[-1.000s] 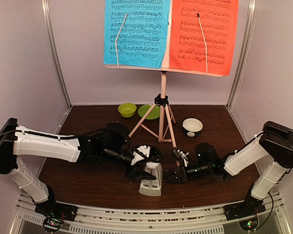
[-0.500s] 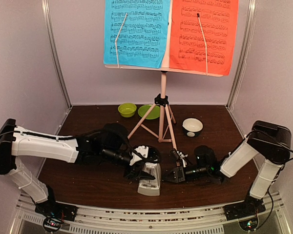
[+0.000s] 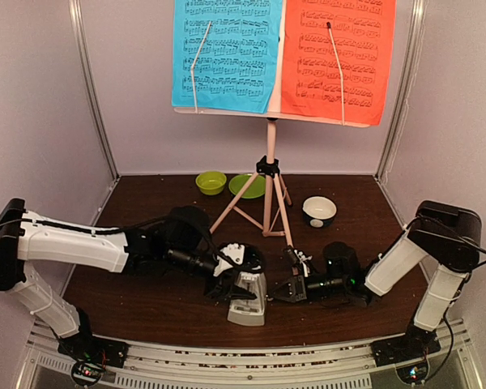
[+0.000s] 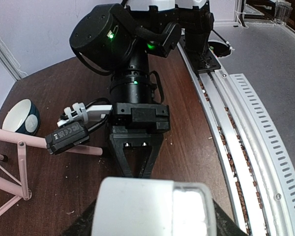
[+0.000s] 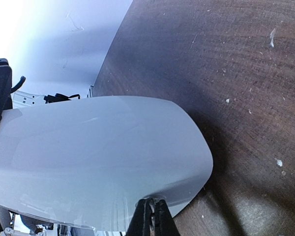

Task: Set up the instrument practice props

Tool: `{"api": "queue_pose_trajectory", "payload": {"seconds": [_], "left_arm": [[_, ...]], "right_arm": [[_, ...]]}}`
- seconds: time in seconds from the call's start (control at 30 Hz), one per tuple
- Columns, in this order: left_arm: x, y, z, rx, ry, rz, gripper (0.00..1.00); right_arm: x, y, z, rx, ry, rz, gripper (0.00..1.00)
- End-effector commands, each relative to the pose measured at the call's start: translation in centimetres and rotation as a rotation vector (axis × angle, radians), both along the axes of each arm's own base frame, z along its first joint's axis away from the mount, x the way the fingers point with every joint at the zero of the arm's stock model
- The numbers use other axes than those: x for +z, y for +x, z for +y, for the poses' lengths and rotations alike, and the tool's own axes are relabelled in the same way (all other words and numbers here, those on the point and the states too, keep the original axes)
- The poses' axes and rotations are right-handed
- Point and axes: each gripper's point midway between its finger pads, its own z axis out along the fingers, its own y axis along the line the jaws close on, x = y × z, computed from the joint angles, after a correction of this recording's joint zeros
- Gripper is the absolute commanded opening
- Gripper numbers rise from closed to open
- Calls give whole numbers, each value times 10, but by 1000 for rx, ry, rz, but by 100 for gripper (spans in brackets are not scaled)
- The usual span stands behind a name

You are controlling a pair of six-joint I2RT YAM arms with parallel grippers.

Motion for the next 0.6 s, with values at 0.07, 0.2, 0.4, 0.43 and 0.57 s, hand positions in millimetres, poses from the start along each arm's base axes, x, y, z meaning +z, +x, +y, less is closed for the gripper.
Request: {"api": "queue_pose_trajectory", "payload": {"seconds": [0.07, 0.2, 0.4, 0.43, 0.57], "left_arm": [[19, -4, 0, -38, -57, -103, 9], [16, -10, 3, -63, -33, -140, 9], [23, -17, 5, -85, -30, -193, 9], [24, -20, 5, -95, -29, -202, 9], [23, -31, 6, -138, -6, -255, 9]], "right_arm": [[23, -4, 7, 29, 81, 31, 0], [28, -7, 8, 52, 95, 96, 0], [24, -7, 5, 63, 97, 210, 0], [25, -7, 5, 64, 106, 234, 0], [27, 0, 4, 44, 145, 335, 0]]}}
